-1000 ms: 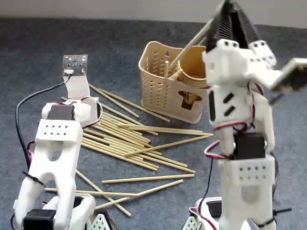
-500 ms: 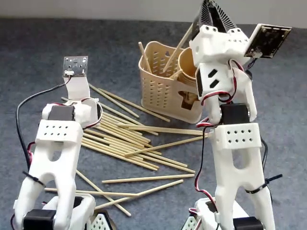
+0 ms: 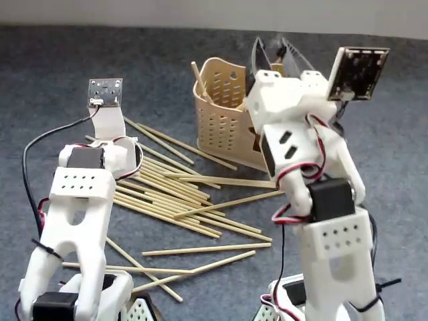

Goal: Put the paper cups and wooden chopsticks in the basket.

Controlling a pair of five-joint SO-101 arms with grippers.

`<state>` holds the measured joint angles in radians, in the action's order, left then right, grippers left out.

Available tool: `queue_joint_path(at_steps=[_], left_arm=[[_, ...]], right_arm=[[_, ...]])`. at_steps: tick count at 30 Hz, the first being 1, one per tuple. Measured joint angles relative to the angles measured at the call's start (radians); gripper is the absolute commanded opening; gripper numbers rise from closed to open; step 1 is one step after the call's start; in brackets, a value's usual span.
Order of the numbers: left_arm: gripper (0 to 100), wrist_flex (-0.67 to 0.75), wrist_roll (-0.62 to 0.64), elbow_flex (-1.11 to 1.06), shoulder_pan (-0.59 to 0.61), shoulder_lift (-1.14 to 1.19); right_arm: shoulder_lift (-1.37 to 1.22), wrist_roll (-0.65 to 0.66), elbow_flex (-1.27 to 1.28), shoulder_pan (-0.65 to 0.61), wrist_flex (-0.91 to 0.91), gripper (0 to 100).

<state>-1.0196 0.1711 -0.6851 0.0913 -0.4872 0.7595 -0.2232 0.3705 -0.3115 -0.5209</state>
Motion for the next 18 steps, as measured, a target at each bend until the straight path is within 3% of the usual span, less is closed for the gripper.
queue_joint_path(at_steps=[4,13,18], left_arm=[[2,0.0,0.0,0.0,0.002,0.0],[2,0.049,0.092,0.0,0.15,0.0],[2,0.049,0.101,0.0,0.201,0.0]], right_arm=[[0.068,0.071,0.0,-0.009,-0.212,14.2],[0.112,0.249,0.0,-0.213,-0.712,14.2],[0.114,0.299,0.092,-0.338,-0.824,14.2]])
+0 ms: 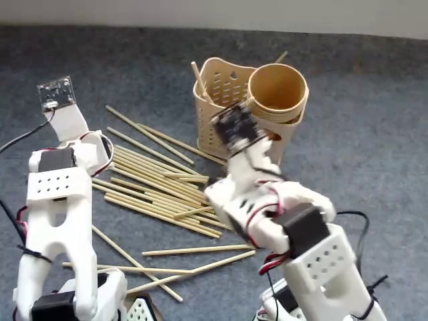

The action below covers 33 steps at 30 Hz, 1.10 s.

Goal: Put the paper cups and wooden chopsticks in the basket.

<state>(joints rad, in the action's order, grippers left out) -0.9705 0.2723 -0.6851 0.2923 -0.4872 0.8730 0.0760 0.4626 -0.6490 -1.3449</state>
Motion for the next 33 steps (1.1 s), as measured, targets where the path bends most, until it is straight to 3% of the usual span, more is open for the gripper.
queue_joint_path(at_steps=[4,9,15,30,33], left_arm=[[2,0.021,0.003,0.0,0.034,0.0],[2,0.028,0.069,0.0,0.063,0.0],[2,0.028,0.075,0.0,0.064,0.0],[2,0.028,0.075,0.0,0.064,0.0],[2,0.028,0.075,0.0,0.064,0.0]], right_arm=[[-0.002,0.003,0.193,-0.133,0.031,14.2],[-0.002,0.014,0.437,-0.29,0.195,14.1],[-0.003,0.071,0.609,-0.384,0.319,14.1],[-0.549,0.106,0.454,-0.404,0.399,14.1],[-0.643,0.106,0.4,-0.402,0.402,9.1]])
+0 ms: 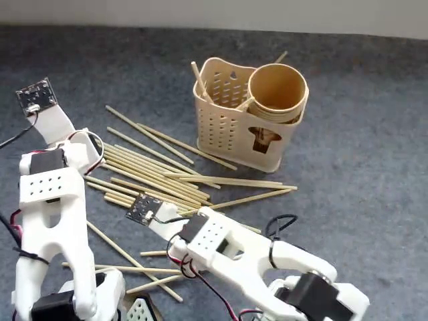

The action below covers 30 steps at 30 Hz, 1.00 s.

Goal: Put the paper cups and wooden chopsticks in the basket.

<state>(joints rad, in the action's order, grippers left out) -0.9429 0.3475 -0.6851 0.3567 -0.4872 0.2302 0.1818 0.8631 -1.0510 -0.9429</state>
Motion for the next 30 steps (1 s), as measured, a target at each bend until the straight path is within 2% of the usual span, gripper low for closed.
queue_joint_path(at_steps=[3,9,19,30], left_arm=[[2,0.0,0.0,0.0,0.0,0.0],[2,0.0,0.0,0.0,0.0,0.0],[2,0.0,0.0,0.0,0.0,0.0],[2,0.0,0.0,0.0,0.0,0.0]], right_arm=[[-0.06,0.0,-0.035,0.023,0.002,0.0],[-0.083,0.107,-0.052,0.048,0.011,0.5],[-0.069,0.121,-0.049,0.129,0.011,0.5],[0.379,0.198,-0.049,0.27,-0.104,0.5]])
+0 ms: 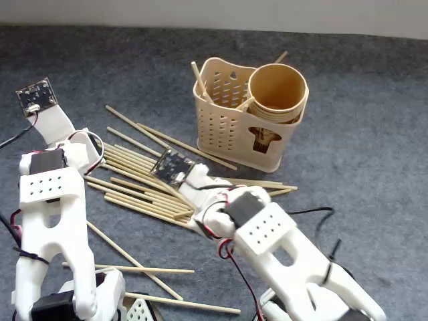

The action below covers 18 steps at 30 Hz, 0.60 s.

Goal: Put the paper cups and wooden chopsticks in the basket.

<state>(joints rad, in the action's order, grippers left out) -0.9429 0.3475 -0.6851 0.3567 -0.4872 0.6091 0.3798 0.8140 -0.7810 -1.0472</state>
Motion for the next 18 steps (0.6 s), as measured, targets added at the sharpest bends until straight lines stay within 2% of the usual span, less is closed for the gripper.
queue_joint_path(at_steps=[7,14,18], left_arm=[[2,0.0,0.0,0.0,0.0,0.0],[2,0.0,0.0,0.0,0.0,0.0],[2,0.0,0.0,0.0,0.0,0.0]], right_arm=[[0.23,0.003,-0.087,0.075,-0.008,0.5],[0.261,0.003,-0.316,0.164,-0.008,0.5],[0.262,-0.035,-0.43,0.206,0.084,0.5]])
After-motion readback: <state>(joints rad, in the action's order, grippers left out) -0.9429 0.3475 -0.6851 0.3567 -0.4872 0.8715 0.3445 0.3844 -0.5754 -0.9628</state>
